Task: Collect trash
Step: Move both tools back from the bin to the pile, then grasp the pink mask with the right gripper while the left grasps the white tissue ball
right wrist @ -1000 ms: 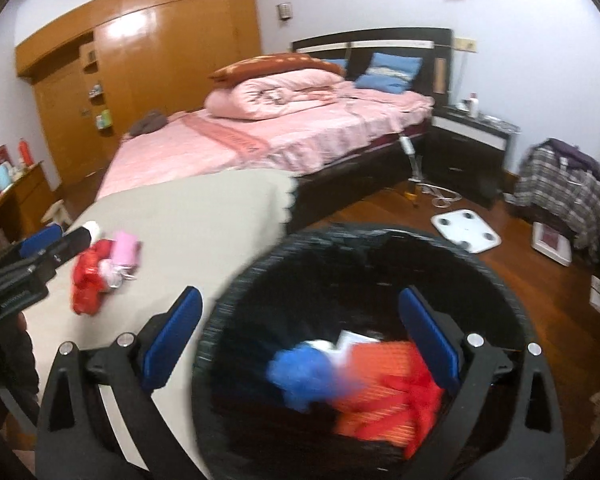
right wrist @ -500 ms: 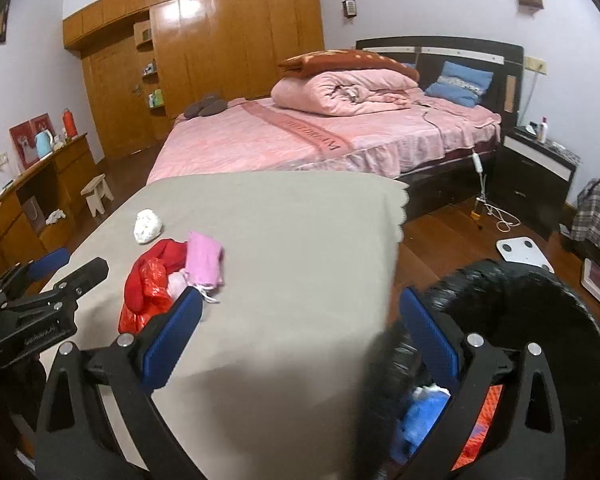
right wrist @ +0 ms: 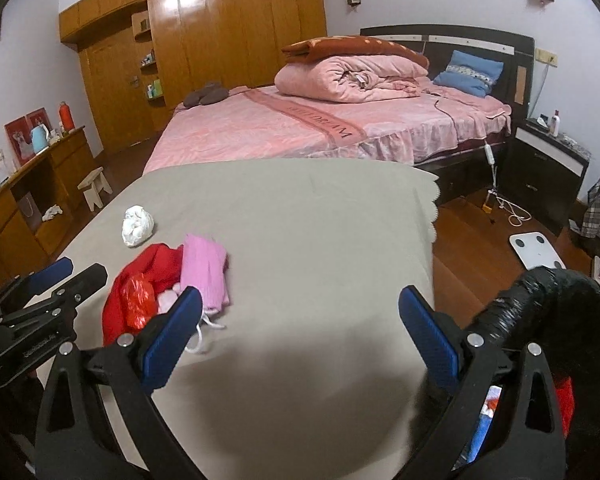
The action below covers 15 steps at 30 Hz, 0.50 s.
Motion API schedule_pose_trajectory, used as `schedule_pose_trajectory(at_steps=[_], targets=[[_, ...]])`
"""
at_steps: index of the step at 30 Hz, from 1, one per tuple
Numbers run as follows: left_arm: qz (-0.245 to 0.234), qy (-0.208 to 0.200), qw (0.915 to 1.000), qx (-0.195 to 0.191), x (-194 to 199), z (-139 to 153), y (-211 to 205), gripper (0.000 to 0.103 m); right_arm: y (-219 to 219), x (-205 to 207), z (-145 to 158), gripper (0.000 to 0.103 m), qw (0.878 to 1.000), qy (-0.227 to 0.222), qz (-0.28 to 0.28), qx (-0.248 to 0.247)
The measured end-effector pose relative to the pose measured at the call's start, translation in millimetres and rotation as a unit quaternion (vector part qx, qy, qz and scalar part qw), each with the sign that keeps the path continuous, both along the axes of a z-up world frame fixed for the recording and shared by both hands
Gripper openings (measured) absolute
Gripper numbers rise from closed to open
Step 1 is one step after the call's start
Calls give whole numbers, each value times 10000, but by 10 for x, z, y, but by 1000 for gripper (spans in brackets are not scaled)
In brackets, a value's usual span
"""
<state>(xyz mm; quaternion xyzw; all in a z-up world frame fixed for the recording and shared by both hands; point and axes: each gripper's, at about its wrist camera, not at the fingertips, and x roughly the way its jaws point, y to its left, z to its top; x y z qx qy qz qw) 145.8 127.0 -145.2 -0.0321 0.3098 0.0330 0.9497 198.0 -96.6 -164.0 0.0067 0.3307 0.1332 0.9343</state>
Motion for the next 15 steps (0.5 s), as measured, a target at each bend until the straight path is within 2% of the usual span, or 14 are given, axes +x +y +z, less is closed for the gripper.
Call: schedule_pose_trajectory(at_steps=[7, 13, 15], targets=[[248, 61, 9997, 11, 104, -61, 208, 66, 414, 207, -95, 95, 9991, 102, 414, 3], [332, 128, 9994, -29, 149, -129, 308, 66, 681, 346, -273, 78, 9966, 391, 713, -149], [339, 143, 9993, -33, 168, -150, 327, 66, 705, 374, -321, 66, 9956, 485, 795, -118]])
